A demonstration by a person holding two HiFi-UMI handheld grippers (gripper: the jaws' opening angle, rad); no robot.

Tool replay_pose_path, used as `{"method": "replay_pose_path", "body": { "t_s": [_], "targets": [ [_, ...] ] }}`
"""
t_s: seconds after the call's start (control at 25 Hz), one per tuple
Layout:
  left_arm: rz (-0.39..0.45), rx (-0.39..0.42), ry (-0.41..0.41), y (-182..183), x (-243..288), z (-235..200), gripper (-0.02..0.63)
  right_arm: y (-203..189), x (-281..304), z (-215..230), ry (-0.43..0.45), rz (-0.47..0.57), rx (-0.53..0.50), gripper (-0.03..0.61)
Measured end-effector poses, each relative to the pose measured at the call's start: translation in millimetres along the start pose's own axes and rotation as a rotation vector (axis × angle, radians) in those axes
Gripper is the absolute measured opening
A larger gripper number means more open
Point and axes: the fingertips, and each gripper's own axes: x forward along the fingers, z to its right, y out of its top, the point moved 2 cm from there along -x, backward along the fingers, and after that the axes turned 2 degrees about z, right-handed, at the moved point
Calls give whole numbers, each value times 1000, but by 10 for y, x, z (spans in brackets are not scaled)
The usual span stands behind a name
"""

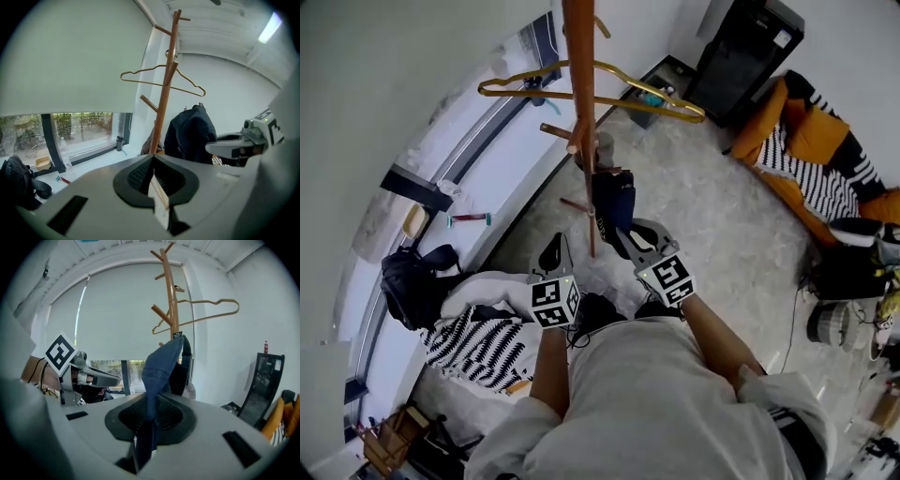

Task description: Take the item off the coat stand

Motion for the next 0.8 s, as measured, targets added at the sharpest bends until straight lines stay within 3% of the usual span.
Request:
{"method": "replay_pose_path", "body": {
  "t_s": [0.16,0.36,0.56,0.8],
  "targets": [
    [-15,37,-46,-20,39,449,11,-108,-373,283,-59,14,51,38],
    [4,62,-87,82,63,869,11,-63,-765,557,-142,40,33,37],
    [84,73,-106,381,-5,1299,11,115,-1234,823,-199,119,43,37],
    [172,95,-134,668,-205,1817,11,449,-1777,919,-232,214,-17,37]
  ]
}}
